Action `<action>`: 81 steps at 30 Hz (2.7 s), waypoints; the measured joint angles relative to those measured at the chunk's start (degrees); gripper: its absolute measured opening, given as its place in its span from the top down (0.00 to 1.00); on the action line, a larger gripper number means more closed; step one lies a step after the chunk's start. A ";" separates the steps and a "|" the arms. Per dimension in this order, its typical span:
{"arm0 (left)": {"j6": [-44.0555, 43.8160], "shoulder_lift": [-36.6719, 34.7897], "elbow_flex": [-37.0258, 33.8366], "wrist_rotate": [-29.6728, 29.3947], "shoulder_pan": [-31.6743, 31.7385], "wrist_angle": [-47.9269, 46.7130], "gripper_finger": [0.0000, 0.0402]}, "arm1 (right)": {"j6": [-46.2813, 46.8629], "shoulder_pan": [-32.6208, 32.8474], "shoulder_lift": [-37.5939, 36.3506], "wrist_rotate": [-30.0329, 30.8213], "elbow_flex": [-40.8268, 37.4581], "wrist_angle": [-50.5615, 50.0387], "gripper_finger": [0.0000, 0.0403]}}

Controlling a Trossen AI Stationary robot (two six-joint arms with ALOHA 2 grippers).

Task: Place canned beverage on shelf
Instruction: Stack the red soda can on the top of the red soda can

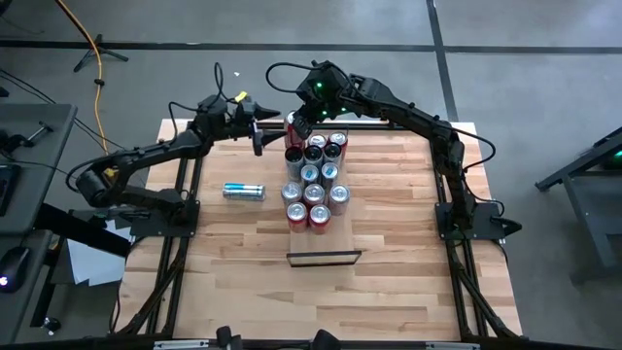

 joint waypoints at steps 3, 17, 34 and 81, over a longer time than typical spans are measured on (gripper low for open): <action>1.32 -1.96 0.00 0.00 0.42 -2.27 0.25 | 0.00 -0.02 0.01 0.00 0.00 0.01 1.00; 8.20 -11.29 0.00 -11.12 1.31 -19.52 0.31 | 0.00 -0.02 0.01 0.04 0.00 0.04 1.00; 7.63 -4.08 -0.02 -9.18 -0.82 -15.26 0.99 | -0.13 -0.04 0.01 0.07 0.00 0.06 1.00; 8.15 -0.15 -0.02 -10.67 -4.66 -15.79 1.00 | -5.62 -0.70 -0.97 -3.15 0.20 2.38 1.00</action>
